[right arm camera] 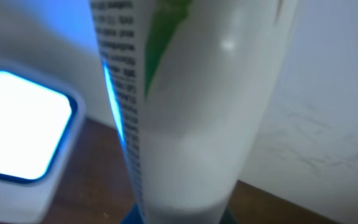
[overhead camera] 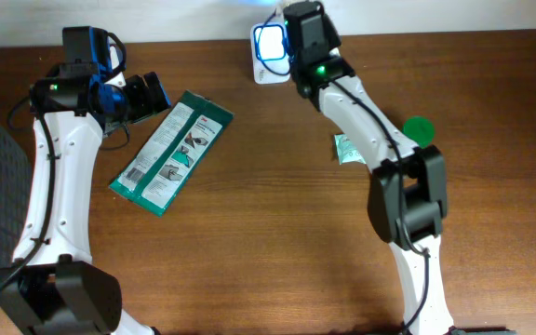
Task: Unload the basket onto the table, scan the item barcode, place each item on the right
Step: 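Hold the tube's end in front of the scanner window, then set the tube down at the right side with the right gripper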
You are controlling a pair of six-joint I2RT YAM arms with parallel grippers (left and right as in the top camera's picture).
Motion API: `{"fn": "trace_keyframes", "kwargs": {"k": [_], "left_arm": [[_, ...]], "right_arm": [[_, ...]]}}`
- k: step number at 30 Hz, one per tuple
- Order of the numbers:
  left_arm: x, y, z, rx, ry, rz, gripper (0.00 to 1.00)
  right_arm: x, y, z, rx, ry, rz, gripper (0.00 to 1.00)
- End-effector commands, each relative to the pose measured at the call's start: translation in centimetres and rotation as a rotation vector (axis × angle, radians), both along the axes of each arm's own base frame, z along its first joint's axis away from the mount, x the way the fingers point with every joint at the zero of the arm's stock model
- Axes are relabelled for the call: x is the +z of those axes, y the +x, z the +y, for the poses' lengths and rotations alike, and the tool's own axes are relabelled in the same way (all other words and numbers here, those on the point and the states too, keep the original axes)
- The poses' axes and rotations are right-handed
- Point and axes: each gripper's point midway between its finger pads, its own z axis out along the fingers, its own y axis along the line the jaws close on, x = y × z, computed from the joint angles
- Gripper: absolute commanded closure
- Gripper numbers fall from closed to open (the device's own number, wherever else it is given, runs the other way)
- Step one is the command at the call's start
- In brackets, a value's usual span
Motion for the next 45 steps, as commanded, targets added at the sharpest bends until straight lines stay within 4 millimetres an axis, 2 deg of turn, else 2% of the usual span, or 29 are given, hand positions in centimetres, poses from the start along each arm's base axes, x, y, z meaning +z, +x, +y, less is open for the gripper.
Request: {"fn": "trace_keyframes", "kwargs": {"k": [1,4,12,18,23,26,27,28,30,32,33,35,36,38,40,42,45], "left_arm": [[-0.2,0.0,0.2,-0.001,0.010,0.006,0.01],[-0.2,0.0,0.2,-0.002,0.010,0.006,0.01],[-0.2,0.0,0.2,-0.001,0.010,0.006,0.01],[-0.2,0.0,0.2,-0.001,0.010,0.006,0.01],[-0.2,0.0,0.2,-0.001,0.010,0.006,0.01],[-0.2,0.0,0.2,-0.001,0.010,0.006,0.01],[-0.2,0.0,0.2,-0.001,0.010,0.006,0.01],[-0.2,0.0,0.2,-0.001,0.010,0.006,0.01],[-0.2,0.0,0.2,-0.001,0.010,0.007,0.01],[-0.2,0.0,0.2,-0.001,0.010,0.007,0.01],[-0.2,0.0,0.2,-0.001,0.010,0.007,0.01],[-0.2,0.0,0.2,-0.001,0.010,0.006,0.01],[-0.2,0.0,0.2,-0.001,0.010,0.007,0.01],[-0.2,0.0,0.2,-0.001,0.010,0.006,0.01],[-0.2,0.0,0.2,-0.001,0.010,0.006,0.01],[-0.2,0.0,0.2,-0.001,0.009,0.006,0.01],[-0.2,0.0,0.2,-0.001,0.010,0.006,0.01]], "right_arm": [[-1.8,0.2,0.5,0.034,-0.267,0.040,0.96],[-3.6,0.0,1.4,0.051,-0.282,0.064,0.96],[-3.8,-0.4,2.0,0.054,-0.291,0.072,0.96],[-5.5,-1.3,1.6,0.047,-0.290,0.139,0.96],[-5.5,-1.3,1.6,0.030,-0.256,0.132,0.96],[-3.8,-2.0,2.2,0.027,-0.135,0.124,0.96],[-2.6,-2.6,2.4,0.036,-0.089,0.128,0.96],[-0.3,-3.5,2.5,0.035,-0.016,0.123,0.96],[2.8,-5.0,3.0,0.064,0.081,0.128,0.96],[6.2,-7.6,3.3,0.089,0.213,0.153,0.96],[8.2,-10.2,3.5,0.093,0.324,0.198,0.96],[9.3,-13.9,3.1,0.082,0.417,0.297,0.96],[8.8,-16.2,2.4,0.044,0.441,0.379,0.96],[6.7,-19.2,1.5,-0.015,0.432,0.524,0.96],[2.8,-22.9,0.5,-0.107,0.407,0.734,0.96],[-0.4,-24.5,1.1,-0.111,0.412,0.866,0.96],[-4.0,-25.7,1.9,-0.100,0.438,0.960,0.96]]}}
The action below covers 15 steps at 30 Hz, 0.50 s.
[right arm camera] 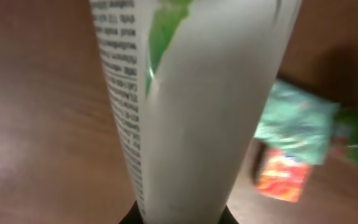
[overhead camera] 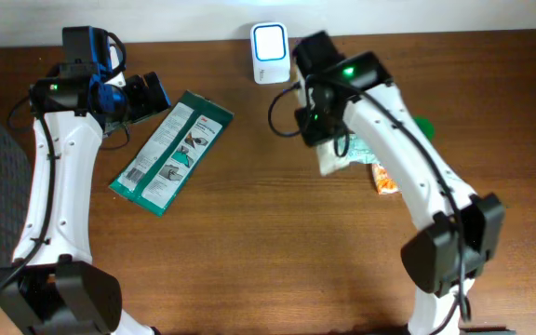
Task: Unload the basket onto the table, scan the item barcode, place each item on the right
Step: 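Set the tube down at the right side with the right gripper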
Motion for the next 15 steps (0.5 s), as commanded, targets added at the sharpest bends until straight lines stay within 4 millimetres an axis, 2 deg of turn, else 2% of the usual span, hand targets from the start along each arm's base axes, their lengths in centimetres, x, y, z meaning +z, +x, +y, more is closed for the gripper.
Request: {"fn": "trace_keyframes", "kwargs": {"k": [1,4,5,8,9,13,14,15], "left_arm": [[-0.2,0.0,0.2,-0.001,0.010,0.006,0.01],[-0.2,0.0,0.2,-0.001,0.010,0.006,0.01],[-0.2,0.0,0.2,-0.001,0.010,0.006,0.01],[-0.2,0.0,0.2,-0.001,0.010,0.006,0.01],[-0.2,0.0,0.2,-0.001,0.010,0.006,0.01],[-0.2,0.0,0.2,-0.001,0.010,0.005,0.01],[-0.2,0.0,0.2,-0.001,0.010,0.005,0.01],[-0.2,0.0,0.2,-0.001,0.010,0.006,0.01]], "right_arm": [[-4.4,-1.5,1.2,-0.037,0.068,0.103,0.96],[-8.4,-2.4,0.4,-0.065,0.058,0.146,0.96],[-9.0,-2.5,-0.1,-0.081,0.055,0.153,0.96],[-11.5,-2.7,-3.1,-0.180,0.047,0.188,0.96],[-12.5,-2.9,-5.2,-0.229,0.037,0.209,0.96],[-13.2,-3.0,-10.8,-0.358,-0.008,0.238,0.96],[-13.2,-3.1,-11.9,-0.385,-0.009,0.250,0.93],[-13.2,-3.4,-12.8,-0.392,-0.013,0.267,0.74]]}}
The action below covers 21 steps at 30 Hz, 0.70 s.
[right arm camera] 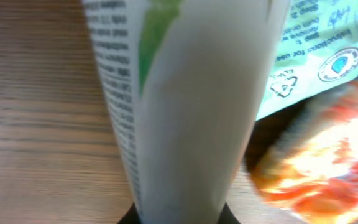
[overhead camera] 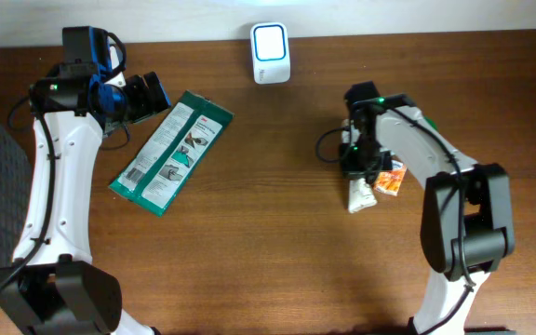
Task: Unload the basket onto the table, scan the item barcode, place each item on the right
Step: 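Set the tube down at the right side with the right gripper, then grasp the green glove package edge with the right gripper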
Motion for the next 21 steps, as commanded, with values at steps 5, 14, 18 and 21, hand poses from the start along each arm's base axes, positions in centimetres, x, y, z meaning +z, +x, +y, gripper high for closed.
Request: {"fn": "trace_keyframes", "kwargs": {"k": [5,14,18,21], "left_arm": [[-0.2,0.0,0.2,-0.001,0.010,0.006,0.01],[-0.2,0.0,0.2,-0.001,0.010,0.006,0.01],[-0.2,0.0,0.2,-0.001,0.010,0.006,0.01],[-0.2,0.0,0.2,-0.001,0.010,0.006,0.01]], "right_arm": [[3.5,0.7,0.1,0.041,0.141,-0.011,0.38],[9.7,8.6,21.3,0.141,0.567,-0.424,0.40],[7.2,11.0,28.4,0.187,0.682,-0.547,0.59],[5.8,12.7,31.9,0.246,0.739,-0.679,0.73]]}}
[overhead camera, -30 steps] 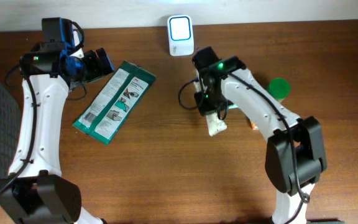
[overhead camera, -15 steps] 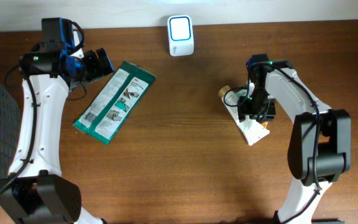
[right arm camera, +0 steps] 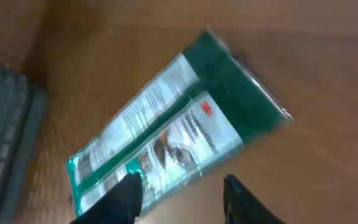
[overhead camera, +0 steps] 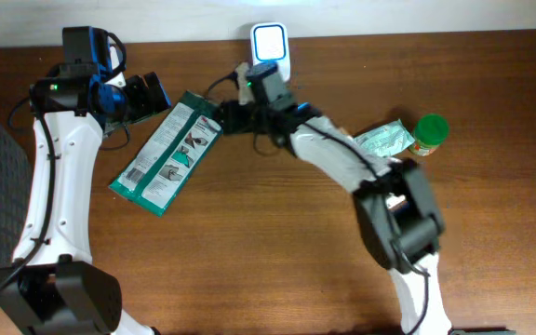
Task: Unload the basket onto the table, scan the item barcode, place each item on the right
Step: 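Grasp the green glove package edge with the right gripper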
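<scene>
A flat green and white packet lies slanted on the wooden table at the left. My right gripper is stretched across to the packet's upper right corner. It is open, with its two black fingers spread over the packet's edge and bare wood between them. The scanner, white with a lit screen, stands at the table's back edge, just behind the right wrist. My left gripper hovers at the packet's upper left end. Its jaws cannot be made out from above.
A pale green sachet and a green-lidded jar sit at the right. A grey meshed bin runs along the left edge. The right arm's forearm spans the table's middle.
My right gripper was shut on a white tube, low over the table by the orange packet at the right. Now it is open and empty at the green packet's corner, far to the left.
My right gripper first held the white tube up against the lit scanner. Then it had the tube over the sachet at the right, then low beside the orange packet. Now the tube is let go and the gripper is at the green packet. The left arm never moved.
</scene>
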You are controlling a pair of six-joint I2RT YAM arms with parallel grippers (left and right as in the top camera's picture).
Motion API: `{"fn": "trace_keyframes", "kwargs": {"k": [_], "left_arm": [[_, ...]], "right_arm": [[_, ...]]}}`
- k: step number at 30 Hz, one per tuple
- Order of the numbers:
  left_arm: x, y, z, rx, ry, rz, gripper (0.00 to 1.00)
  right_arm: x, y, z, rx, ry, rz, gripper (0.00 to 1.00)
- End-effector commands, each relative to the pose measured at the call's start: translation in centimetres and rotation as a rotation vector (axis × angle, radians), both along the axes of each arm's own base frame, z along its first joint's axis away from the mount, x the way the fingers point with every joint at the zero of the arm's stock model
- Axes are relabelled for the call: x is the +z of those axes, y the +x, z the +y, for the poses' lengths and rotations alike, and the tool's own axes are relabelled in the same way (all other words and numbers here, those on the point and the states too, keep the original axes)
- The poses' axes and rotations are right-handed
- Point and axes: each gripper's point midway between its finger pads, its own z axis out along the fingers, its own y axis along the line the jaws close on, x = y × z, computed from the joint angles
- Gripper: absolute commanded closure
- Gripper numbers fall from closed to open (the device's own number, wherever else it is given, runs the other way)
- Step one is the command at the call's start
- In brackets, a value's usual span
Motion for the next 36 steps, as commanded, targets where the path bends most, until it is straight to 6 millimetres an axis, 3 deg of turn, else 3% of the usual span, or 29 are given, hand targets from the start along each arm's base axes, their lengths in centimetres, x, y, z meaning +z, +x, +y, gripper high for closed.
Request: {"fn": "trace_keyframes", "kwargs": {"k": [1,2,8,12,17,24,28,32,34,36], "left_arm": [[-0.2,0.1,0.2,-0.001,0.009,0.005,0.01],[-0.2,0.1,0.2,-0.001,0.009,0.004,0.01],[-0.2,0.1,0.2,-0.001,0.009,0.004,0.01],[-0.2,0.1,0.2,-0.001,0.009,0.004,0.01],[-0.2,0.1,0.2,-0.001,0.009,0.004,0.01],[-0.2,0.1,0.2,-0.001,0.009,0.004,0.01],[-0.2,0.1,0.2,-0.001,0.009,0.004,0.01],[-0.2,0.1,0.2,-0.001,0.009,0.004,0.01],[-0.2,0.1,0.2,-0.002,0.009,0.004,0.01],[-0.2,0.1,0.2,-0.001,0.009,0.004,0.01]], "right_arm": [[-3.1,1.0,2.1,-0.039,-0.004,-0.057,0.81],[-3.8,1.3,2.7,-0.018,-0.027,-0.124,0.87],[-4.5,0.1,5.9,0.211,-0.317,-0.535,0.88],[-6.6,-1.3,7.2,0.269,-0.337,-0.538,0.91],[-7.9,-3.0,8.4,0.343,-0.364,-0.545,0.94],[-10.6,-6.3,8.3,0.472,-0.350,-0.396,0.96],[-12.3,-7.3,6.8,0.491,-0.399,-0.308,0.96],[-14.3,-7.5,3.2,0.470,-0.466,-0.154,0.96],[-14.1,-6.8,1.0,0.442,-0.499,-0.067,0.96],[-12.7,-6.5,-0.8,0.435,-0.526,0.017,0.96]]}}
